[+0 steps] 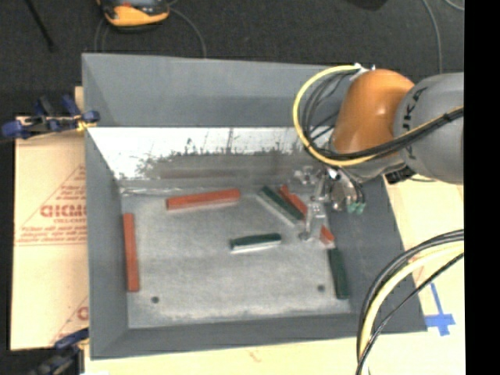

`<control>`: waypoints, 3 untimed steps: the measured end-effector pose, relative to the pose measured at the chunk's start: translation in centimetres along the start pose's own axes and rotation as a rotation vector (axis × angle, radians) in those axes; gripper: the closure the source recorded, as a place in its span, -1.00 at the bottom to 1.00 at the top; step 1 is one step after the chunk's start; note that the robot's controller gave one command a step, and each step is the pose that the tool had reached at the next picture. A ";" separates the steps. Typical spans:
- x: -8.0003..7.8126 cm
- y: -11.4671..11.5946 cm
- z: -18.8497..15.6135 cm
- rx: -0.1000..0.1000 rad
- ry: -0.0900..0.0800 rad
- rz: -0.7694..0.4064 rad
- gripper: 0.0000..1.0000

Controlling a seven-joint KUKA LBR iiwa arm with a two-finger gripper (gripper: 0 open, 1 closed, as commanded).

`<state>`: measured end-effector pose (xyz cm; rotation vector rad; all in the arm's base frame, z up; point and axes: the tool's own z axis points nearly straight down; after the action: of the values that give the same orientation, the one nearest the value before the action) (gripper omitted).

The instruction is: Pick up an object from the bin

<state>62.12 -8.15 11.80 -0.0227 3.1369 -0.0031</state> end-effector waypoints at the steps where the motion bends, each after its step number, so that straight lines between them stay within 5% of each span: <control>1: 0.0 0.0 0.0 0.000 0.000 -0.001 -1.00; 2: 0.6 0.1 1.9 -0.002 -0.005 0.036 -1.00; 3: -1.1 6.1 4.1 -0.001 -0.005 0.171 1.00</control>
Offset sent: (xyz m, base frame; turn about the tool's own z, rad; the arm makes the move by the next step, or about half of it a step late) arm -0.0173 0.0035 -0.0480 0.0840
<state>63.13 -2.07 7.72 0.2456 3.1222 -0.0007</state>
